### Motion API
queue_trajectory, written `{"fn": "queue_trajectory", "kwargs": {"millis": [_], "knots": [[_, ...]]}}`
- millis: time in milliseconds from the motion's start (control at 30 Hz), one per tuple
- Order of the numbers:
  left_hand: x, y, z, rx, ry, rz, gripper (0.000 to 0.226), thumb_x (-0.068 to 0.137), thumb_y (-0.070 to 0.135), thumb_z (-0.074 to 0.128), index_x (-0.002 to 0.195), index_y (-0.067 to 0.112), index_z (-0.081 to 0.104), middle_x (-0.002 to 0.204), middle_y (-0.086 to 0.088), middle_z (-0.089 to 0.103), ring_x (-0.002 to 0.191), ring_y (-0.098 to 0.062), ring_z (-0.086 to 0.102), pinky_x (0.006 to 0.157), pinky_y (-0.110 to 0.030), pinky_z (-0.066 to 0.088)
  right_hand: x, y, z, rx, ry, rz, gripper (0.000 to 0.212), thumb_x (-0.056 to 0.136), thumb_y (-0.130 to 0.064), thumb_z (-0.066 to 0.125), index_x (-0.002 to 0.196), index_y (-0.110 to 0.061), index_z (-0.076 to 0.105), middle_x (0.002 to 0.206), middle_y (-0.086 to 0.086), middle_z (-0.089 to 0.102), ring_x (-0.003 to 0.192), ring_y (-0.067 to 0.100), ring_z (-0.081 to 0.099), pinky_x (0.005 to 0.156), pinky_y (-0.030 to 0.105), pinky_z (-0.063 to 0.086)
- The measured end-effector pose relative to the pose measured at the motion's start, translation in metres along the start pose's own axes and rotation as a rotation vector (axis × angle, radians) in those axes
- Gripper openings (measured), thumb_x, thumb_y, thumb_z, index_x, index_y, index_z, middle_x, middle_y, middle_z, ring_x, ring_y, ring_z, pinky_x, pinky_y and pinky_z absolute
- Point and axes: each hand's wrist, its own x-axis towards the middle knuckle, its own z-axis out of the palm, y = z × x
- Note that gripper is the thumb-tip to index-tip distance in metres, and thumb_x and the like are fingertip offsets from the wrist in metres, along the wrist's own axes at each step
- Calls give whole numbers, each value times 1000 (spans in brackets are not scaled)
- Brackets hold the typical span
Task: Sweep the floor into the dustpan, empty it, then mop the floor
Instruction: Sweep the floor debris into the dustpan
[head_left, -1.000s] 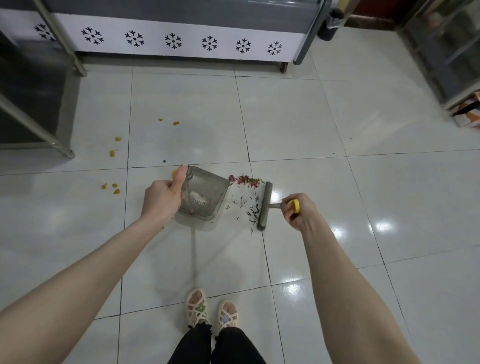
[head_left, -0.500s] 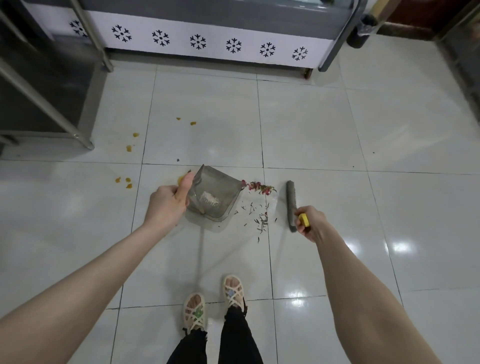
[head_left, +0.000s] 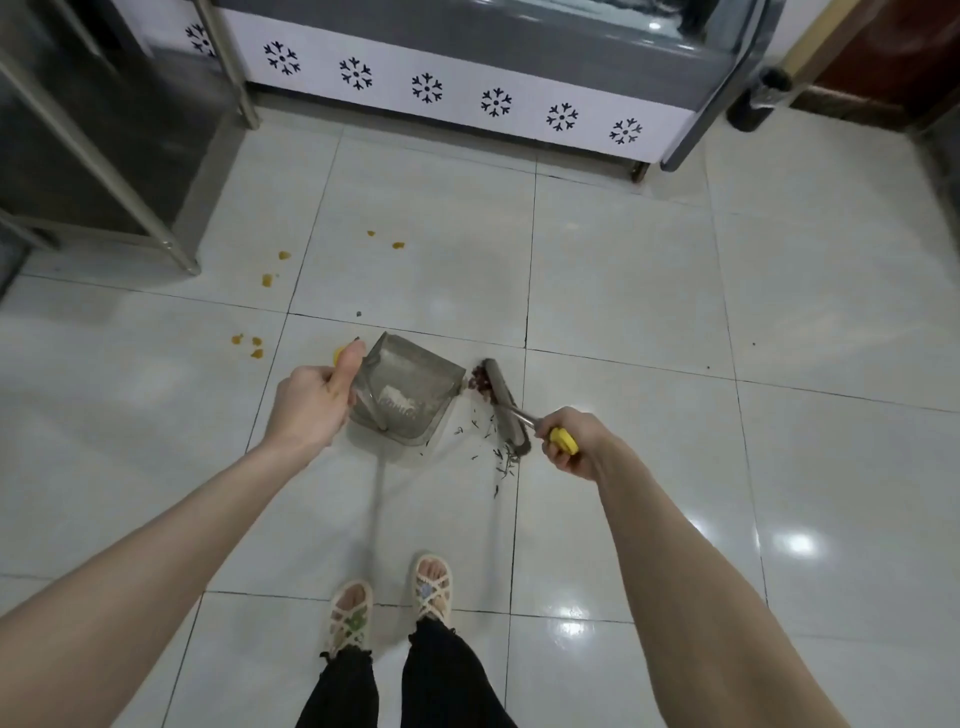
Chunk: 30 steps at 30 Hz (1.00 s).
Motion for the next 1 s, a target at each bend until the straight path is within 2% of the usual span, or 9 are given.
{"fn": "queue_trajectory", "kwargs": {"millis": [100,200,333,433,533,633,833,1000], "knots": [[-5,1,-3,-17,25,-11,65,94,56,39,55,6,53,47,-10,50,44,-26,46,49,-27,40,-6,-15,-13,15,21,-38,21,73,3,53,93,-2,55,55,6,46,31,11,41,31,14,27],[-11,-3,-4,-27,51,-26,65,93,57,39,56,6,53,48,-9,50,44,-26,46,49,-26,39,-8,-24,-18,-32,48,-85,20,74,4,53,93,-1,54,60,6,44,30,12,40,31,14,26],[-16,-14,-6,-53,77,-51,67,92,61,39,55,8,53,44,-6,49,44,-25,46,49,-26,40,-3,-27,-5,-197,102,-145,5,75,4,55,77,1,52,53,8,46,35,17,39,33,14,27],[-22,-19,-9,-51,86,-55,66,93,59,39,54,8,52,46,-6,49,45,-25,46,48,-26,40,8,-25,5,-303,114,-178,10,75,7,55,70,0,50,56,9,44,32,17,38,33,14,27],[-29,-24,-15,-40,92,-62,65,93,57,39,54,7,52,46,-6,49,44,-25,45,48,-26,39,17,-22,11,-405,118,-174,8,74,8,58,81,3,56,60,10,46,37,18,40,33,14,31],[-36,-31,-21,-23,103,-75,65,94,56,39,55,6,52,46,-7,49,42,-23,44,46,-25,39,28,-14,17,-477,104,-165,23,73,7,60,96,3,60,64,9,48,43,19,44,35,15,35],[-55,-51,-28,-53,106,-100,65,94,58,40,55,7,52,47,-7,49,46,-25,45,47,-26,40,22,15,35,-577,37,-145,20,73,6,58,90,-4,56,61,9,46,33,16,42,35,15,32],[-90,-74,-32,-68,113,-96,65,93,57,40,55,5,51,49,-9,49,47,-26,46,48,-26,40,1,61,38,-671,11,-114,19,71,3,59,88,-7,57,64,9,48,35,17,45,38,16,34]]}}
